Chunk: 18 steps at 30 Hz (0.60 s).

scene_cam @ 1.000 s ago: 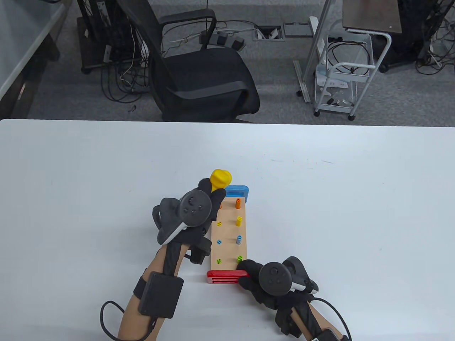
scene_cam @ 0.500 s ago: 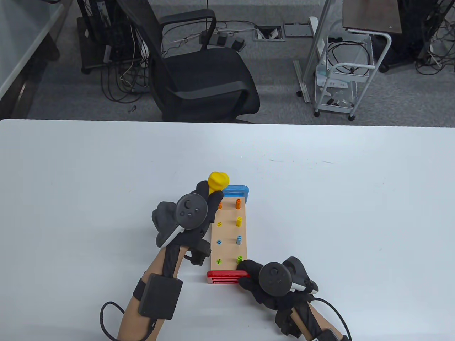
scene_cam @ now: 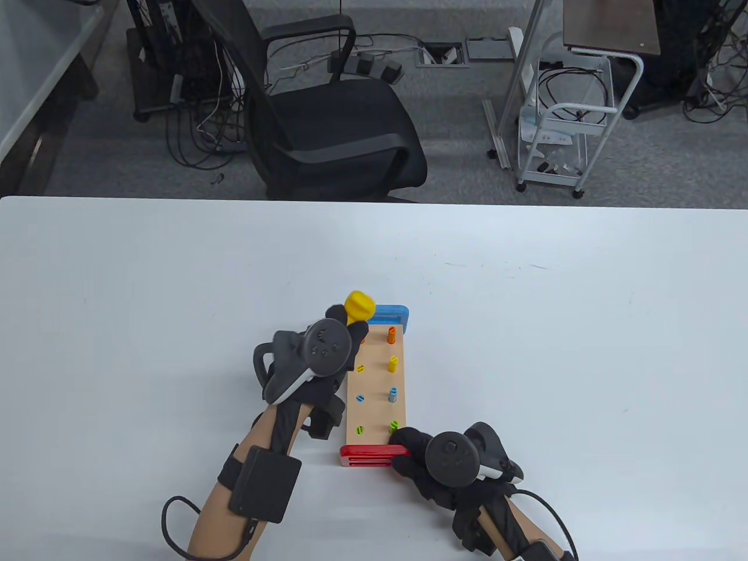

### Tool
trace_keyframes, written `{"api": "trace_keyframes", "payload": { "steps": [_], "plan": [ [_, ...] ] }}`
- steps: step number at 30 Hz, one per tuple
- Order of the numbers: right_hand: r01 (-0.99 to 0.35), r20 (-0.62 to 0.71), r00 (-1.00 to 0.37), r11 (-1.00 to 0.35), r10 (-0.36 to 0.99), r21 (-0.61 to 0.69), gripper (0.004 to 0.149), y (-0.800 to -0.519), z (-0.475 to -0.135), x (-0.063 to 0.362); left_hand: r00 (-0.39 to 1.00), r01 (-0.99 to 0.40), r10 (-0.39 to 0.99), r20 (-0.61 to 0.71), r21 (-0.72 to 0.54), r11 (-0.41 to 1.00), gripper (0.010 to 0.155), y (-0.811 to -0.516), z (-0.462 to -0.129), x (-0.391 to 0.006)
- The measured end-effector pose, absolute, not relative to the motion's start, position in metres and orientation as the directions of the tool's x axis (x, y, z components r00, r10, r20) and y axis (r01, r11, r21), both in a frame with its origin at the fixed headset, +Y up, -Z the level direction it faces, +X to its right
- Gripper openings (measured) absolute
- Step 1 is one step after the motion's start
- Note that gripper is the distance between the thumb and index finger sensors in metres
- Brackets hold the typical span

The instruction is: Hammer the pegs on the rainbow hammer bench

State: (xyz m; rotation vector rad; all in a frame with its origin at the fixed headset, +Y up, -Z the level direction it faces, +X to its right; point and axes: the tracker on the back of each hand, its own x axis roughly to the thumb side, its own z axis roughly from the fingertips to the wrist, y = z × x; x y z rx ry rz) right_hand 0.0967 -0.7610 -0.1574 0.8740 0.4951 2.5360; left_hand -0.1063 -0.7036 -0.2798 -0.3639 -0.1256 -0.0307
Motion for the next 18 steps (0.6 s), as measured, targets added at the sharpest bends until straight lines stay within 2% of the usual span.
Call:
{"api": "trace_keyframes", "payload": {
  "steps": [1, 2, 4, 5, 7, 9, 11, 12, 13, 14, 15, 16, 17, 18],
  "plan": [
    [-0.263, 0.497, -0.719, -0.852, 0.486, 0.453, 0.061, -0.761, -0.157, 0.097, 0.986, 0.077, -0.030, 0.163, -0.295, 0.952, 0.066, -0.692, -0.274, -0.110],
    [-0.262, 0.497, -0.719, -0.852, 0.486, 0.453, 0.061, -0.761, -0.157, 0.097, 0.990, -0.030, 0.045, 0.135, -0.111, 0.993, 0.067, -0.685, -0.272, -0.111],
    [-0.264, 0.498, -0.717, -0.852, 0.487, 0.453, 0.061, -0.761, -0.157, 0.097, 0.974, -0.159, 0.179, 0.138, -0.142, 0.977, 0.067, -0.666, -0.268, -0.116],
    [-0.265, 0.498, -0.716, -0.850, 0.490, 0.456, 0.061, -0.761, -0.158, 0.097, 0.951, -0.263, 0.275, 0.142, -0.099, 0.960, 0.067, -0.653, -0.263, -0.121],
    [-0.263, 0.498, -0.717, -0.851, 0.488, 0.455, 0.061, -0.761, -0.157, 0.097, 0.916, -0.371, 0.365, 0.167, 0.007, 0.929, 0.067, -0.639, -0.257, -0.126],
    [-0.263, 0.498, -0.717, -0.852, 0.487, 0.453, 0.061, -0.761, -0.157, 0.097, 0.890, -0.442, 0.423, 0.172, 0.091, 0.892, 0.068, -0.638, -0.256, -0.129],
    [-0.262, 0.498, -0.718, -0.851, 0.487, 0.455, 0.061, -0.761, -0.158, 0.096, 0.907, -0.402, 0.392, 0.154, 0.042, 0.915, 0.067, -0.657, -0.264, -0.123],
    [-0.262, 0.498, -0.718, -0.851, 0.487, 0.455, 0.061, -0.761, -0.158, 0.096, 0.952, -0.274, 0.282, 0.120, -0.077, 0.959, 0.067, -0.674, -0.273, -0.116],
    [-0.261, 0.498, -0.719, -0.852, 0.485, 0.453, 0.061, -0.761, -0.157, 0.096, 0.990, -0.068, 0.098, 0.100, -0.271, 0.960, 0.067, -0.695, -0.281, -0.109],
    [-0.260, 0.499, -0.719, -0.853, 0.484, 0.452, 0.061, -0.761, -0.158, 0.096, 0.992, 0.101, -0.065, 0.111, -0.358, 0.928, 0.066, -0.699, -0.283, -0.106],
    [-0.260, 0.498, -0.720, -0.853, 0.484, 0.453, 0.061, -0.761, -0.158, 0.096, 0.990, 0.015, 0.008, 0.142, -0.164, 0.986, 0.066, -0.689, -0.276, -0.111],
    [-0.258, 0.498, -0.721, -0.853, 0.482, 0.453, 0.061, -0.761, -0.158, 0.096, 0.987, -0.058, 0.072, 0.142, -0.100, 0.993, 0.066, -0.683, -0.276, -0.111],
    [-0.262, 0.499, -0.719, -0.853, 0.484, 0.451, 0.061, -0.761, -0.158, 0.096, 0.975, -0.151, 0.174, 0.138, -0.162, 0.975, 0.066, -0.671, -0.273, -0.115],
    [-0.264, 0.498, -0.717, -0.852, 0.487, 0.452, 0.061, -0.761, -0.158, 0.096, 0.964, -0.206, 0.228, 0.135, -0.160, 0.965, 0.066, -0.662, -0.270, -0.117]
  ]
}}
